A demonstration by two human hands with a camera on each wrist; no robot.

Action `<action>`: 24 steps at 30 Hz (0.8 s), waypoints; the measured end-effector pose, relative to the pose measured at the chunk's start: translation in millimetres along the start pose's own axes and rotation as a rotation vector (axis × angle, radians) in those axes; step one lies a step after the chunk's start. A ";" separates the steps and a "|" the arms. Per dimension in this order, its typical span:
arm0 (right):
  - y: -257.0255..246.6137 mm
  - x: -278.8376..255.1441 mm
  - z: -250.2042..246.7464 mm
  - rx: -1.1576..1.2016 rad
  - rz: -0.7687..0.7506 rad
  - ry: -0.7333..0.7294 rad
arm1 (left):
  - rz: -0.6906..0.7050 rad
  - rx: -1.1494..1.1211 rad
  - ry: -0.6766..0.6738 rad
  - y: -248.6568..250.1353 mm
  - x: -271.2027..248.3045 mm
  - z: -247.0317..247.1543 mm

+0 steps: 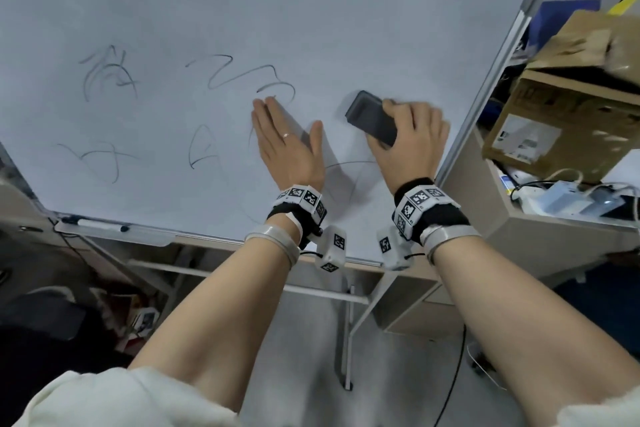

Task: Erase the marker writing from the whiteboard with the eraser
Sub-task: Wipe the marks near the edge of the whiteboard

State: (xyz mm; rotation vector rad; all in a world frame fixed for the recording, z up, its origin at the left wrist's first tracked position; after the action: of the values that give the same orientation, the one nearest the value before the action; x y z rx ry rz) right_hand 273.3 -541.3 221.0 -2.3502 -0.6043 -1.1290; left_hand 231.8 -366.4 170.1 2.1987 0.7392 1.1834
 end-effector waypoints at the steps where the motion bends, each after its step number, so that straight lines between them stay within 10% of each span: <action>1: 0.2 8.3 -3.3 0.036 0.026 0.043 | -0.001 -0.005 0.001 0.7 0.4 -0.6; 11: 7.6 -60.1 21.9 0.006 -0.006 -0.175 | 0.016 -0.045 0.012 -4.6 1.0 -7.3; 18: 24.8 -4.1 -7.7 0.043 0.240 0.050 | -0.034 -0.037 -0.019 -0.2 0.5 -5.9; 24: 20.3 -61.7 10.0 -0.069 0.105 -0.193 | -0.047 -0.042 -0.033 -2.6 2.4 -7.5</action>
State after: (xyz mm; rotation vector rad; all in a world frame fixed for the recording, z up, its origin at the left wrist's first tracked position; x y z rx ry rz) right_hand 255.8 -563.3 161.6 -2.5379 -0.5076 -0.8972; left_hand 225.9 -361.5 173.3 2.1501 0.7412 1.1268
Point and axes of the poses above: each hand's wrist, its own x-axis towards the middle knuckle, its own z-axis out of the palm, y = z × x, the point moved 2 cm from there along x, towards the middle knuckle, and after that the axes turned 2 degrees about x, right-handed, at the moved point
